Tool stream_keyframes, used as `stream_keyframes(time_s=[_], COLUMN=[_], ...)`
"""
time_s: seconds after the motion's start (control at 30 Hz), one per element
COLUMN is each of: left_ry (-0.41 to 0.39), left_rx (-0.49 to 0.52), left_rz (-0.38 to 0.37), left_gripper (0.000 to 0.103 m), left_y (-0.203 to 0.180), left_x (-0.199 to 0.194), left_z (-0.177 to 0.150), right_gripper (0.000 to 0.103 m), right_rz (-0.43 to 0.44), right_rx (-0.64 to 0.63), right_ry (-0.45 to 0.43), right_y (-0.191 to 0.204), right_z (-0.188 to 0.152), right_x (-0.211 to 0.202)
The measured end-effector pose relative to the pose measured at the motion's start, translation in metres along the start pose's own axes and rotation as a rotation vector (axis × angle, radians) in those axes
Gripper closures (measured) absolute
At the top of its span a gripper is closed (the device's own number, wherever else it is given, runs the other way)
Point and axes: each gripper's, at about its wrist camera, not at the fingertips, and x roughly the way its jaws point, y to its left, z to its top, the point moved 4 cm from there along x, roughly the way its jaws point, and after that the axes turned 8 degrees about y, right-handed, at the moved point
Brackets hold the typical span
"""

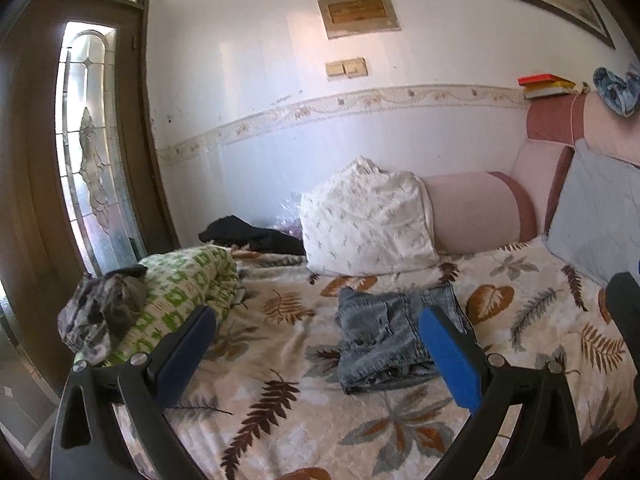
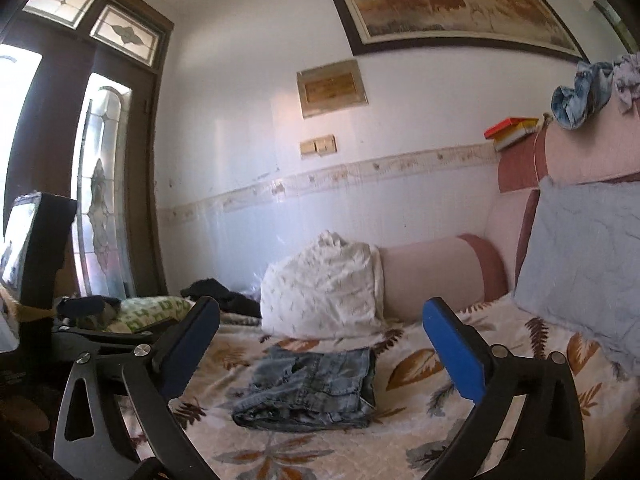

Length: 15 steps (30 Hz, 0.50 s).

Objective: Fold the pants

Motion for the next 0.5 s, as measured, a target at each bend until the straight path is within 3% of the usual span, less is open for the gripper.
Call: stream_keyframes(time_s=[0.27, 0.5], left_ry=[-0.037, -0.013], left_rx=[0.001, -0.014], left_rz=[0.052, 0.062], left_gripper=[0.0, 0.0], left_y=[0.012, 0.021], left_x=[-0.009, -0.002], left_z=[0.009, 0.007], right_gripper=[0.0, 0.0], right_rz=[0.006, 0.01], right_rx=[0.02, 0.026], right_ry=[-0.022, -0.016], right_y=[0.009, 0.016], right_z=[0.016, 0.019], right_x=[-0.006, -0.005])
